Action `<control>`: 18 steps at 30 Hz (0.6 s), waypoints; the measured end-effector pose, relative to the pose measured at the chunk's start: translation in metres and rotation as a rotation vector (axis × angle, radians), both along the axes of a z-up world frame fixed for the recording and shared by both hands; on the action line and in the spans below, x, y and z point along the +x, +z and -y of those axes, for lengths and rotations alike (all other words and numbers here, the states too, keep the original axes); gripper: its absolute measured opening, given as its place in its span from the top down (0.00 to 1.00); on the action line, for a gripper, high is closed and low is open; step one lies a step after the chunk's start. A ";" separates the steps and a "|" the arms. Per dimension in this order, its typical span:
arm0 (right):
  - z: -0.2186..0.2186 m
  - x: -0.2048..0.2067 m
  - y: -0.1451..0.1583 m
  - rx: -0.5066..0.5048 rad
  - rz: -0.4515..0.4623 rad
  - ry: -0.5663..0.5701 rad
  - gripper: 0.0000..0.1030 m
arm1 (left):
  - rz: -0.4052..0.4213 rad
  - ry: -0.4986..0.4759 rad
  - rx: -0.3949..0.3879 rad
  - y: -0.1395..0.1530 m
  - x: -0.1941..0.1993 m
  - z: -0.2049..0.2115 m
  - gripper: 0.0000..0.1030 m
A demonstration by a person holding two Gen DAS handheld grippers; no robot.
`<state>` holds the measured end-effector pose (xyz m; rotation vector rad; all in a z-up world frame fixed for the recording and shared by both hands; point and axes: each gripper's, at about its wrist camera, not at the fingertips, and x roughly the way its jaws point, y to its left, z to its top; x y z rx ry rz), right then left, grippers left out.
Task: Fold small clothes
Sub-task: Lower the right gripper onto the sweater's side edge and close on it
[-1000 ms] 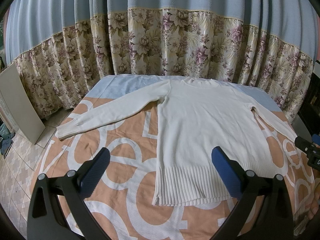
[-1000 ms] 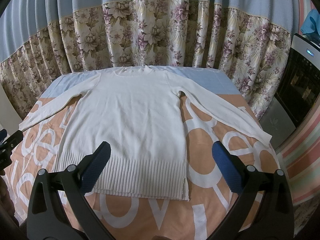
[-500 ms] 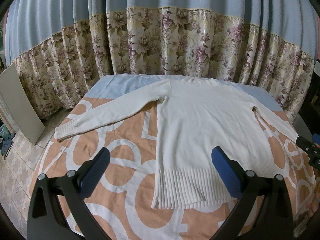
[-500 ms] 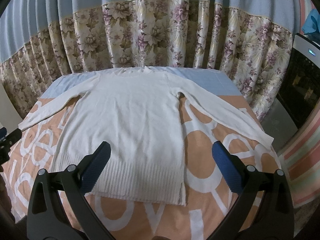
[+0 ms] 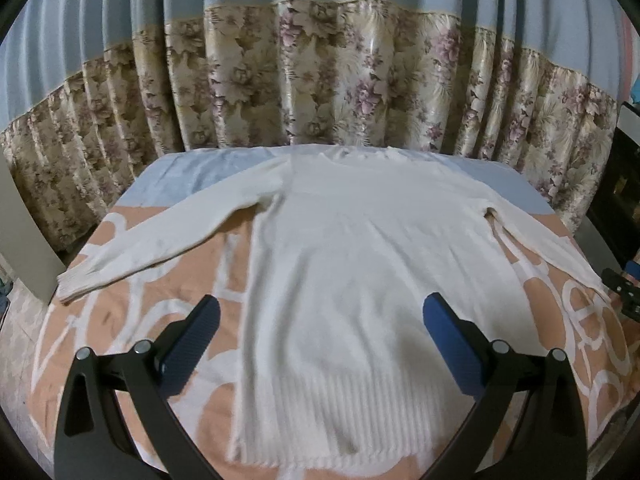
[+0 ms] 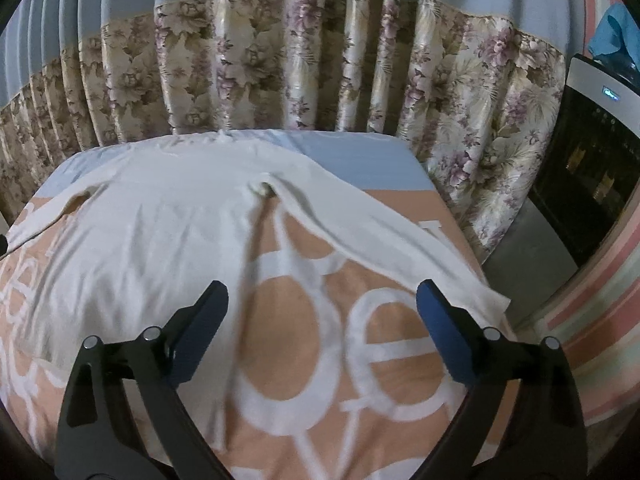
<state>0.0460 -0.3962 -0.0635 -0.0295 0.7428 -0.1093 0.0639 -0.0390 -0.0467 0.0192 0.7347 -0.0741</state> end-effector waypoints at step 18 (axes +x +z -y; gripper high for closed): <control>0.171 0.030 -0.062 0.017 -0.136 -0.206 0.45 | -0.007 -0.106 0.054 -0.022 0.018 0.075 0.01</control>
